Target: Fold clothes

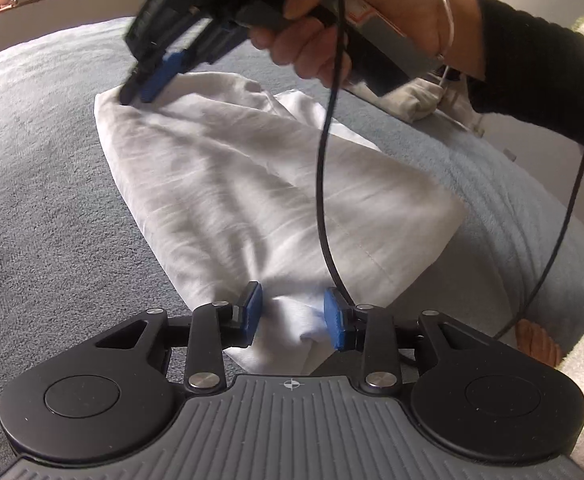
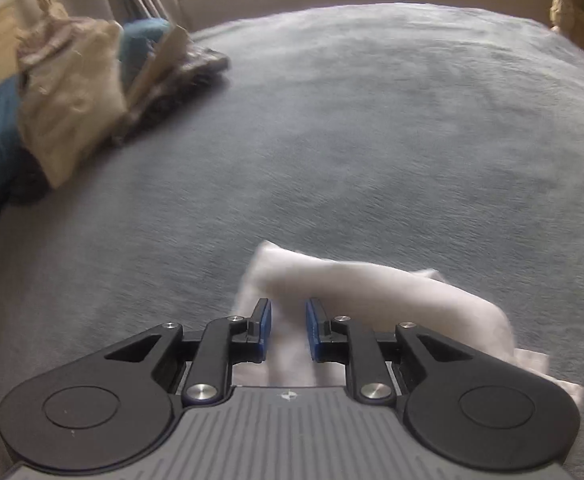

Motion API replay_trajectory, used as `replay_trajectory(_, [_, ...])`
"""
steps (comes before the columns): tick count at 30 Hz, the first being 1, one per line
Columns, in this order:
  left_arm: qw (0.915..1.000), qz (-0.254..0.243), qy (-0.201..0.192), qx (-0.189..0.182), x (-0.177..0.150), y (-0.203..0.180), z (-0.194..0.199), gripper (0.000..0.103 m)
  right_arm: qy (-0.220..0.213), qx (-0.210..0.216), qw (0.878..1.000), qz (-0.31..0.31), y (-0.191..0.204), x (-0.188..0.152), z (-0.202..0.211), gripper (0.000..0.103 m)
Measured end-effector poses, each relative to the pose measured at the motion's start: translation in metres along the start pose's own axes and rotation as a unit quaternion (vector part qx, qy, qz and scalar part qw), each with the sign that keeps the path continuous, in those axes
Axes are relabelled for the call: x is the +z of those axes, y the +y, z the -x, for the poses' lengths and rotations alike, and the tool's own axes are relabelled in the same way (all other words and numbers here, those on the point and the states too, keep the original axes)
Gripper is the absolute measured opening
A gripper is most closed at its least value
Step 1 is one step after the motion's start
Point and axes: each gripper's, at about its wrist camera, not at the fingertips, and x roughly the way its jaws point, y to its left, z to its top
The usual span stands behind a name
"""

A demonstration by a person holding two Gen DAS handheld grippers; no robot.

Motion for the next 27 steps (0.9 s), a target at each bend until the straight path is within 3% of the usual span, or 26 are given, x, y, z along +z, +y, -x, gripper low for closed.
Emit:
replay_trajectory(5, [0.9999, 0.0, -0.011, -0.003, -0.003, 0.003, 0.001, 0.034, 0.015, -0.01, 0.999, -0.032, -0.02, 0.003, -0.049, 0.019])
replay_trajectory(8, [0.9995, 0.023, -0.012, -0.016, -0.003, 0.009, 0.002, 0.034, 0.004, 0.006, 0.998, -0.058, -0.028, 0.01, -0.022, 0.02])
replay_trajectory(13, [0.9979, 0.048, -0.004, -0.043, 0.003, 0.022, 0.005, 0.034, -0.036, 0.036, 0.993, -0.108, -0.063, 0.001, 0.083, 0.024])
replay_trajectory(15, [0.997, 0.056, 0.001, -0.054, 0.006, 0.028, 0.007, 0.034, -0.046, 0.021, 0.993, -0.11, -0.077, -0.01, 0.128, 0.03])
replay_trajectory(20, [0.9956, 0.062, 0.019, -0.068, 0.021, 0.042, 0.015, 0.034, -0.046, -0.022, 0.992, -0.119, -0.108, -0.053, 0.213, 0.03])
replay_trajectory(23, [0.9969, 0.033, 0.025, -0.066, 0.039, 0.039, 0.016, 0.034, -0.031, -0.045, 0.991, -0.125, -0.121, -0.081, 0.232, 0.03])
replay_trajectory(27, [0.9972, -0.037, 0.029, -0.058, 0.077, 0.019, -0.011, 0.034, -0.009, -0.04, 0.986, -0.163, -0.139, -0.116, 0.204, 0.03])
